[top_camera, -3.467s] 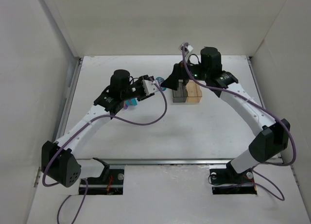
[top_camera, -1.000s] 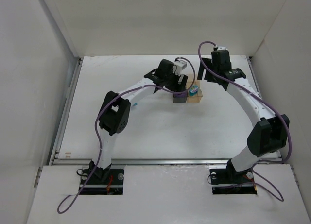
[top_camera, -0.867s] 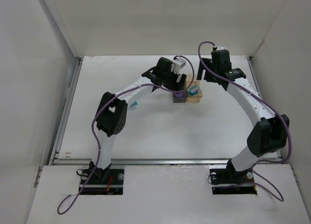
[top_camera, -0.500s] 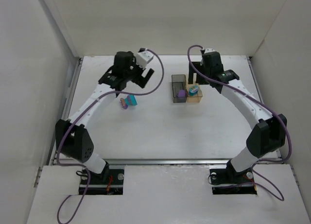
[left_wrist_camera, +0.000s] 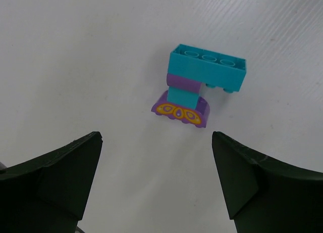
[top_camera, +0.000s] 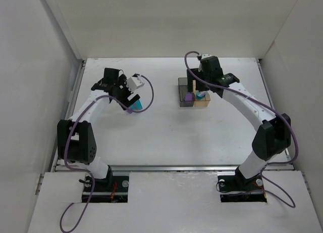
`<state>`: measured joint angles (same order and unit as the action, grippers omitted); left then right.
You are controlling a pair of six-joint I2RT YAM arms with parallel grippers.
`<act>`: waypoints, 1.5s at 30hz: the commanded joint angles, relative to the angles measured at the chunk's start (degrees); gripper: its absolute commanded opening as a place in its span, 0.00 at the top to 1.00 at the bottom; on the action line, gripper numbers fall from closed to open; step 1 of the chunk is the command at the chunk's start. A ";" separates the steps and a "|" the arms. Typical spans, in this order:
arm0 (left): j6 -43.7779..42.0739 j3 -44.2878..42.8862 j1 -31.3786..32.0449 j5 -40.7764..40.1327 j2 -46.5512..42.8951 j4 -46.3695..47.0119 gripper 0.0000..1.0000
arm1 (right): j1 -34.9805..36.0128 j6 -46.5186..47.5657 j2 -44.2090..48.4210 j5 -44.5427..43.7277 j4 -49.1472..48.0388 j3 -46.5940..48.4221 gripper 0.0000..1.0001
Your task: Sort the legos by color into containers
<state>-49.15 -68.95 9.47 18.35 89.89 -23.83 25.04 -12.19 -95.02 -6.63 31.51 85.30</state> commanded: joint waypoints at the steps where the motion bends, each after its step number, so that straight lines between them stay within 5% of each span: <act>1: -6.91 0.04 -1.48 3.27 1.69 -1.04 0.12 | 0.71 1.02 2.03 -0.74 -1.27 1.81 0.07; 15: -4.12 -0.31 0.98 -0.24 12.95 6.52 0.12 | 0.71 -0.12 3.09 -1.36 -1.27 -0.04 0.06; 17: -2.28 -0.31 0.98 -0.77 13.74 8.80 0.19 | 0.71 -0.64 3.09 -0.76 -1.88 -0.57 0.06; 19: -0.52 -2.15 0.98 -1.30 15.75 8.81 0.28 | 0.71 -0.65 3.09 -0.14 -1.89 -0.57 0.06; 22: 0.01 -4.08 0.98 -0.60 17.34 5.30 0.54 | 0.71 -0.65 2.47 -0.13 -1.89 -0.57 0.06; 23: 0.01 -4.09 0.98 -0.59 17.95 4.77 0.71 | 0.71 -0.65 1.95 -0.13 -1.89 -0.57 0.06; 24: 0.01 -4.09 0.98 -0.59 17.96 4.15 0.71 | 0.71 -0.65 1.95 -0.13 -1.89 -0.57 0.06; 25: 0.01 -3.31 0.98 -0.59 17.96 4.15 0.88 | 0.71 -0.65 1.95 -0.13 -1.89 -0.05 0.06; 27: 1.24 -3.30 0.98 -0.07 17.96 3.63 0.98 | 0.71 -0.65 1.33 0.65 -1.89 0.65 0.06; 38: 6.43 -5.76 3.08 11.35 4.26 1.68 1.00 | 0.71 -0.55 0.27 7.94 3.20 12.86 0.05; 45: 8.80 -9.36 10.73 11.89 -3.48 3.53 1.00 | 0.19 -3.01 4.84 24.45 -1.35 17.26 0.02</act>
<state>-42.24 -75.88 17.89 27.03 89.80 -21.65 25.21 -13.21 -93.89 8.21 33.85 98.67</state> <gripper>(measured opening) 0.344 0.976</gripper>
